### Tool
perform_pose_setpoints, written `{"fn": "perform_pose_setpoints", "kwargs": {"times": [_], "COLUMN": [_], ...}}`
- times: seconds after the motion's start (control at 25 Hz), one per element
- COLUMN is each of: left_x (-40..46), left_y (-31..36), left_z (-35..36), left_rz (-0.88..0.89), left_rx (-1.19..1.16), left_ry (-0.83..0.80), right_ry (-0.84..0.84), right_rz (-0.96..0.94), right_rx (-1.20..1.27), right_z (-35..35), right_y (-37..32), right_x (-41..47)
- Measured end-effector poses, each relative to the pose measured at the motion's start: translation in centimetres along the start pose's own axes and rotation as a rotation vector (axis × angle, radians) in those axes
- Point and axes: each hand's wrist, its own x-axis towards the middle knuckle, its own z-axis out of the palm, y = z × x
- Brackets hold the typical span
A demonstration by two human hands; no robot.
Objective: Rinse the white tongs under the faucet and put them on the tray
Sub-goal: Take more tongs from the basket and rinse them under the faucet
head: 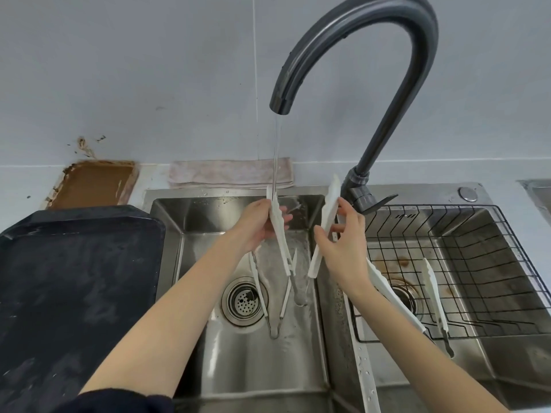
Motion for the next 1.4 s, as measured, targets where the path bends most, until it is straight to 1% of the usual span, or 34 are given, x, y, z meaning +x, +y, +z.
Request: {"fn": "perform_pose_setpoints", "kwargs": {"times": [0.16,0.24,0.32,0.4,0.48,0.6,0.72,0.84,0.88,0.96,1.12,1.2,1.32,1.4], "left_x": [-0.2,-0.1,-0.1,-0.3,-0.6,-1.3,-2.4,-3.0,-3.2,-3.5,-3.9,-3.9,-4.0,-4.2], "left_y": [-0.9,-1.3,-1.7,-2.1,-2.2,-1.8,-1.5,-1.3,-1.2,-0.9,-0.8,-0.7,-0.4,-0.3], "left_z": [0.5,0.5,0.5,0.5,0.3,-1.1,-3.1,-4.5,-4.9,-5.5,-6.0,-5.8,-5.8,-6.0], "left_rz": [-0.035,-0.029,-0.011,0.025,0.075,0.202,0.365,0.486,0.512,0.55,0.617,0.639,0.657,0.686], "left_rx": [-0.027,-0.006,0.069,0.137,0.153,0.147,0.285,0.438,0.478,0.498,0.494,0.516,0.534,0.55], "left_ry": [-0.037,-0.026,-0.015,0.001,0.04,0.165,0.254,0.263,0.265,0.292,0.398,0.434,0.451,0.46], "right_ry": [-0.017,-0.031,-0.033,-0.036,-0.058,-0.131,-0.257,-0.418,-0.453,-0.488,-0.502,-0.475,-0.409,-0.403], "right_rz": [-0.118,-0.132,-0.129,-0.128,-0.112,0.004,0.177,0.433,0.488,0.518,0.505,0.472,0.47,0.448], "right_rx": [-0.063,-0.052,-0.046,-0.033,0.0,0.08,0.095,0.331,0.397,0.439,0.502,0.54,0.688,0.736], "right_z": [0.2,0.2,0.2,0.2,0.2,0.9,3.1,5.7,6.2,7.0,7.9,8.1,8.4,8.7], "right_y": [-0.8,-0.9,-0.8,-0.6,-0.3,0.0,0.7,0.4,0.0,-0.5,-0.9,-0.7,-0.3,-0.6], "right_x": [-0.6,-0.7,-0.9,-1.2,-1.1,0.2,1.9,2.9,3.3,4.3,5.0,4.9,5.1,5.3]}}
